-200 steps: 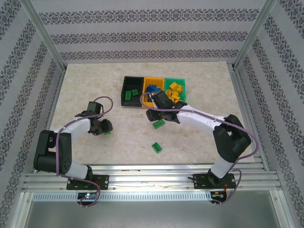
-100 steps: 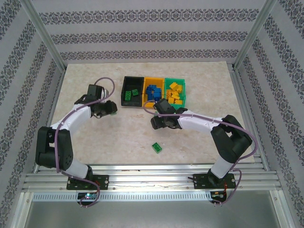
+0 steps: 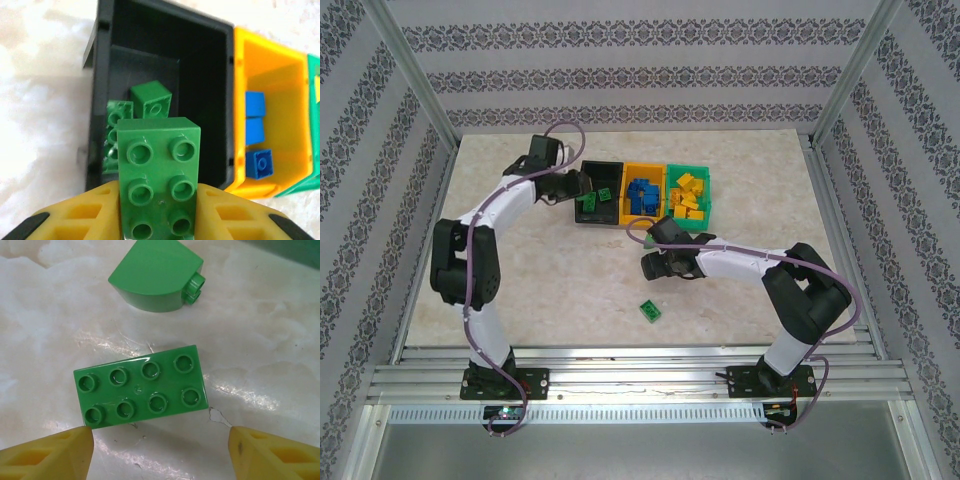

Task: Sort the legos into containers by color
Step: Place the lego in the container, then pick up the lego from the center of the table.

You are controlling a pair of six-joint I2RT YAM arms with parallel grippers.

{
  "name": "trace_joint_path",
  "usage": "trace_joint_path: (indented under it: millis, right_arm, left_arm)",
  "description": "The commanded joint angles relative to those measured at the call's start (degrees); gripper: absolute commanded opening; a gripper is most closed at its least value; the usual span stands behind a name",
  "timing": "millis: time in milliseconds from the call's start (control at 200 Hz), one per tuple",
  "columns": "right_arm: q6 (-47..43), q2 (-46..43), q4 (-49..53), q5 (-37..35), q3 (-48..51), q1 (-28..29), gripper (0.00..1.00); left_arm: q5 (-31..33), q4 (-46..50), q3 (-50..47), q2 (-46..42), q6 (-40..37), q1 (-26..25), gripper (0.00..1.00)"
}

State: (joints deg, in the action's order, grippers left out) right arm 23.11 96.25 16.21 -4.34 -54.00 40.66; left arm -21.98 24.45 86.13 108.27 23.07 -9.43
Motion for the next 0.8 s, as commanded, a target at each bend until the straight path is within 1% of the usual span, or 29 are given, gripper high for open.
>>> trace_joint_path:
  millis: [0,75,155,200,235,360,620,794]
  right_arm:
    - [1.1,0.8,-0.5,-1.8,-1.7,0.6,0.75]
    - [1.0,2.5,-0.5,-1.4,-3.1,0.6,0.76]
    - [0.6,4.3,-0.5,-1.0,-4.4,0.6,0.79]
    - [0.1,5.3,-0.4,-0.7,-5.3,0.6,0.8]
    - [-0.5,5.9,-0.3,-0.3,-5.8,0.7,0.84]
    - [-1.6,7.8,0.2,0.0,-7.8,0.7,0.85]
    - [-3.3,10.5,1.4,0.1,-10.7,0.7,0.84]
    - [-3.4,11.3,2.1,0.6,-11.3,0.9,0.8]
  left_arm:
    - [1.5,3.7,6.2,2.6,-1.3,-1.0,0.39]
    - [2.3,5.4,8.9,4.8,-2.1,-1.2,0.45]
    - [1.8,6.8,10.8,6.4,-2.6,-1.3,0.57]
    - [1.4,7.2,11.0,6.8,-3.0,-1.5,0.62]
    - [1.4,7.4,10.8,6.7,-3.3,-1.6,0.65]
    - [1.6,5.6,8.0,4.2,-3.7,-1.9,0.66]
    - [1.4,-1.8,-4.2,-7.3,-2.5,-1.9,0.66]
    - [0.8,-4.1,-12.1,-14.0,-1.6,-2.0,0.66]
